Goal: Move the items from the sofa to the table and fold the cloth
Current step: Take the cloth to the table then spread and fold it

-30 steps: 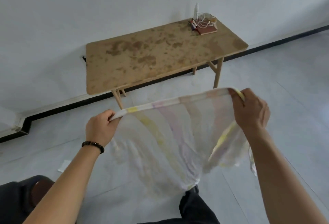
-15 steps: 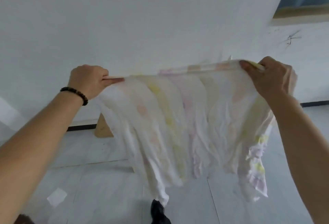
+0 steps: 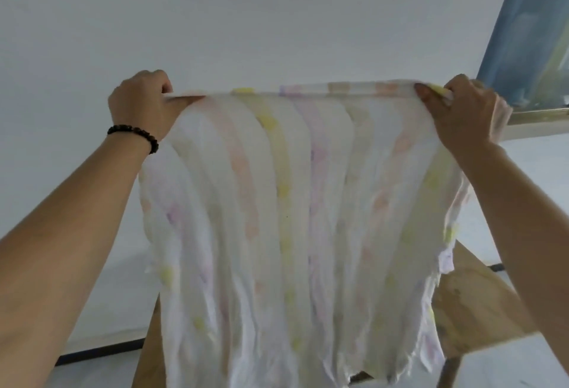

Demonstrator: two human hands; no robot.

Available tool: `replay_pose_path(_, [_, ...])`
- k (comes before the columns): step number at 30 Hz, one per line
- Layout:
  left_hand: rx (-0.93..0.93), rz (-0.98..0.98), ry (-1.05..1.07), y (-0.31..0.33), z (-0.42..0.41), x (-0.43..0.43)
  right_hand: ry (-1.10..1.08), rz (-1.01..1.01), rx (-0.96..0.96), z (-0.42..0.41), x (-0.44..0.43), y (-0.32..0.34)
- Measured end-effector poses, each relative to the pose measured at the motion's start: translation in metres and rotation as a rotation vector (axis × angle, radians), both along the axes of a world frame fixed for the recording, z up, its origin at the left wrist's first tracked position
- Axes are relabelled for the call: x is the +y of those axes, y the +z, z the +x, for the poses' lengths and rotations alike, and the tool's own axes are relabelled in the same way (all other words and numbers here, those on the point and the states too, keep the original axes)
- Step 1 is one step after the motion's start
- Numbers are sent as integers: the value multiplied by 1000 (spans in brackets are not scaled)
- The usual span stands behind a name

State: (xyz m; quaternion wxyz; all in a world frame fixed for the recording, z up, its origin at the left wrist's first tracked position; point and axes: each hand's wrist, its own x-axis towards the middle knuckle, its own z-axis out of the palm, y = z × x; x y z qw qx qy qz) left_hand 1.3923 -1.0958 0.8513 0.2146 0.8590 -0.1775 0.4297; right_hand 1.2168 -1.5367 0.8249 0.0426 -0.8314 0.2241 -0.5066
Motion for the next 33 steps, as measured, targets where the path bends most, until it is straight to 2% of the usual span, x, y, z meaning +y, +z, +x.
replay_pose_path(4, [8, 153, 28, -38, 44, -13, 127, 37, 90, 49, -30, -54])
replay_pose_path(9, [138, 493, 35, -150, 86, -1, 395, 53, 380, 94, -80, -159])
replay_pose_path(13, [269, 596, 63, -238, 106, -3, 422, -119, 610, 130, -119, -244])
replay_pose_path(16, [492, 556, 170, -300, 100, -22, 332, -141, 786, 140, -110, -283])
replay_pose_path(18, [672, 516, 293, -334, 90, -36, 252, -9, 979, 144, -107, -306])
replay_pose_path(20, [928, 457, 433, -361, 83, -44, 111, 115, 1163, 147, -113, -331])
replay_pose_path(22, [1210, 248, 496, -379, 78, -50, -23, 354, 1267, 148, -121, -350])
replay_pose_path(24, [1386, -194, 504, -391, 73, -58, -59, 845, 1175, 155, -130, -362])
replay_pose_path(26, [1462, -752, 414, -393, 72, -72, 24, 1353, 916, 171, -133, -369])
replay_pose_path(27, [1433, -961, 336, -393, 77, -76, 120, 1501, 795, 181, -133, -370])
replay_pose_path(28, [1373, -1080, 261, -389, 84, -80, 213, 1597, 681, 193, -133, -369])
replay_pose_path(30, [1209, -1052, 180, -375, 106, -85, 346, 1699, 458, 220, -131, -356])
replay_pose_path(33, [950, -970, 190, -333, 149, -90, 486, 1742, 196, 264, -131, -311])
